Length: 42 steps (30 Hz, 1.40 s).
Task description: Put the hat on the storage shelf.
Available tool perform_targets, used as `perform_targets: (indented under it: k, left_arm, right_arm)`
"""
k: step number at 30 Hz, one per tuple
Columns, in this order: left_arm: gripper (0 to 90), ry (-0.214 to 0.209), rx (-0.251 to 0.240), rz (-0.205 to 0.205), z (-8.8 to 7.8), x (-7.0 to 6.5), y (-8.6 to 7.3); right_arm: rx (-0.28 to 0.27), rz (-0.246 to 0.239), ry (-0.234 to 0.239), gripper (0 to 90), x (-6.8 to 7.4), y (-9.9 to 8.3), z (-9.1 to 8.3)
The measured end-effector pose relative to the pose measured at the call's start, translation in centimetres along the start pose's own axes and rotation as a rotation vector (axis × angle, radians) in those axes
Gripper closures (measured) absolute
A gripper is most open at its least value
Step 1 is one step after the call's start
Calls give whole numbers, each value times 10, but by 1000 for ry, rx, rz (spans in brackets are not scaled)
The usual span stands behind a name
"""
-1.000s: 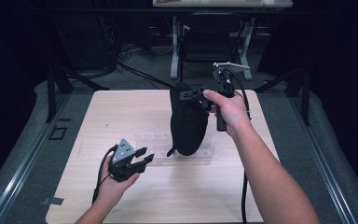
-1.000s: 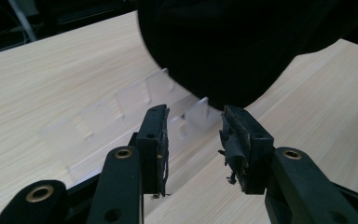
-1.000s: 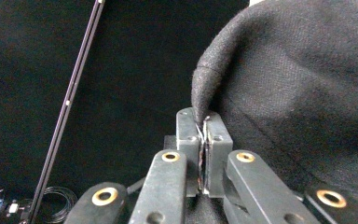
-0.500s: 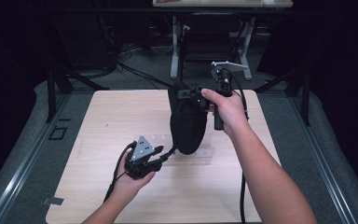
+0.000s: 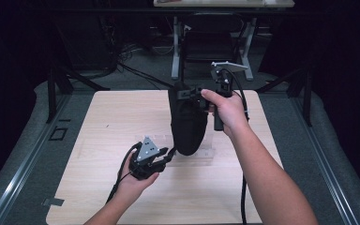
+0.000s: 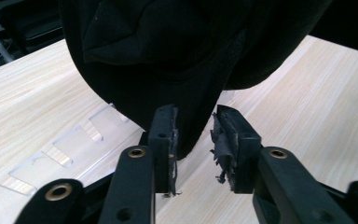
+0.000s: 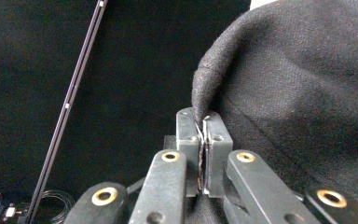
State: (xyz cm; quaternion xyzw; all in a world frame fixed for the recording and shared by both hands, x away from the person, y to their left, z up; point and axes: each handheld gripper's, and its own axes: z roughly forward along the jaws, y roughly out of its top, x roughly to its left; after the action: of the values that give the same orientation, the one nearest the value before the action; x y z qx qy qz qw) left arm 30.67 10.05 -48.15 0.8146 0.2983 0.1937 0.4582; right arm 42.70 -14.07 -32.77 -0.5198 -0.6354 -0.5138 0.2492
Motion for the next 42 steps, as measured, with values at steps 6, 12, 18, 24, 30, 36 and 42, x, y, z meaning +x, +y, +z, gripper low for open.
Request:
perform_targets:
  k: [6,12,18,24,30,36,42]
  left_arm:
    - [808,2,1,17,3,0,-1]
    - [835,18,5,50,2,-1,-2]
    - [847,27,10,60,1,0,-2]
    - [858,48,15,46,-3,8,-6]
    - [859,51,26,48,-3,10,-11]
    - [859,54,28,51,-2,11,-14]
    - [858,49,44,18,1,16,-25]
  right_arm:
    - [-1,1,4,874,0,-1,0]
    - [-9,-3,12,838,0,-2,-3]
    - [-32,-17,49,805,5,-5,-14]
    - [-72,-31,25,802,6,-5,-34]
    - [-75,-35,10,804,2,-8,-42]
    - [-80,-28,7,802,-1,-8,-45]
    - [-84,-35,-2,795,-2,-9,-49]
